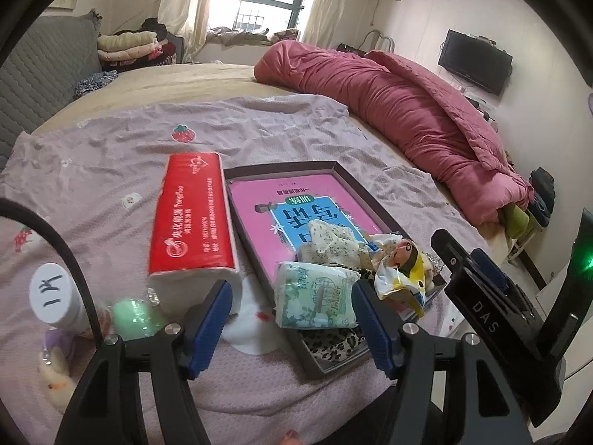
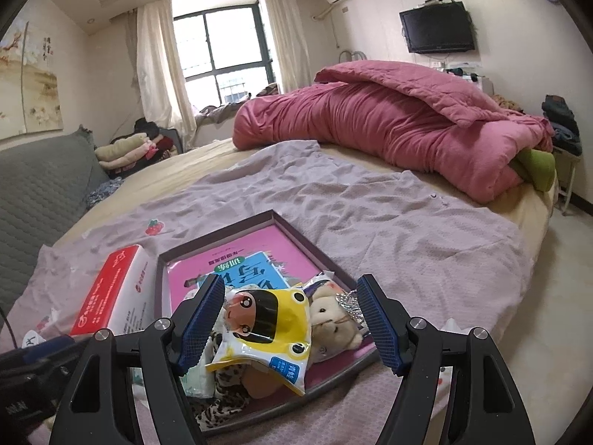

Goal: Organize soft objects
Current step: 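Lower and release the tissue pack with the left tool while the right tool releases the snack bag, then move both open tools back toward the bunny and green sponge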

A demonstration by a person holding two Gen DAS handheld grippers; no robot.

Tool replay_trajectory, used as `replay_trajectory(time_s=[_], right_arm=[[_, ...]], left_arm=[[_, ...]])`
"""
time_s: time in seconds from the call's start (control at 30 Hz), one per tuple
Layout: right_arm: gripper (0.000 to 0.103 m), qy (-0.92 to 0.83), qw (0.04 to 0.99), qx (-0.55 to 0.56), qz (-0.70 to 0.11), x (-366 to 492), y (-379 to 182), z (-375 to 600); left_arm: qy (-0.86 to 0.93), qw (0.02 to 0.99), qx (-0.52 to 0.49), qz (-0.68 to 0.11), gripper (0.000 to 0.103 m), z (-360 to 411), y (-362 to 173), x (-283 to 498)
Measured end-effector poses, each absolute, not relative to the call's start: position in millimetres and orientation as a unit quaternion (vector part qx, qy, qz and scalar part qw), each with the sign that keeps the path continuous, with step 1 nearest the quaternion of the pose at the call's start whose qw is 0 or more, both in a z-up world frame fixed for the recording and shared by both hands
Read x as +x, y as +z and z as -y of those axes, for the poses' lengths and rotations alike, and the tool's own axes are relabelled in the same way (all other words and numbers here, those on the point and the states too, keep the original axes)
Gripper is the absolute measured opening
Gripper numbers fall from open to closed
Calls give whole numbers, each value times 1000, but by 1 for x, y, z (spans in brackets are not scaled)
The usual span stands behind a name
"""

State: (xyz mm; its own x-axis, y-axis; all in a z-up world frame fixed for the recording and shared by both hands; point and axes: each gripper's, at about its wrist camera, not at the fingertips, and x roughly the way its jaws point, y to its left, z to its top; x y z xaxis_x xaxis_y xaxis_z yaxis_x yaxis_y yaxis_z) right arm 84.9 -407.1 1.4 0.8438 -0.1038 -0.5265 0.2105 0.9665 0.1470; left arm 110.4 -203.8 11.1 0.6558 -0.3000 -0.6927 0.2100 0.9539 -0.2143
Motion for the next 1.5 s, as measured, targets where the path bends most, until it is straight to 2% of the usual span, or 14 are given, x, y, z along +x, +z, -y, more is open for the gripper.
replay_trajectory(time_s=[0.87,1.5], right_arm=[[75,-66,965,68,-245,39,37,380],[75,30,980,-34,-194,6,75,298]], left_arm=[[-91,921,-34,-378,67,167,40,62],[-54,914,-53,-398,67,109,36,34]])
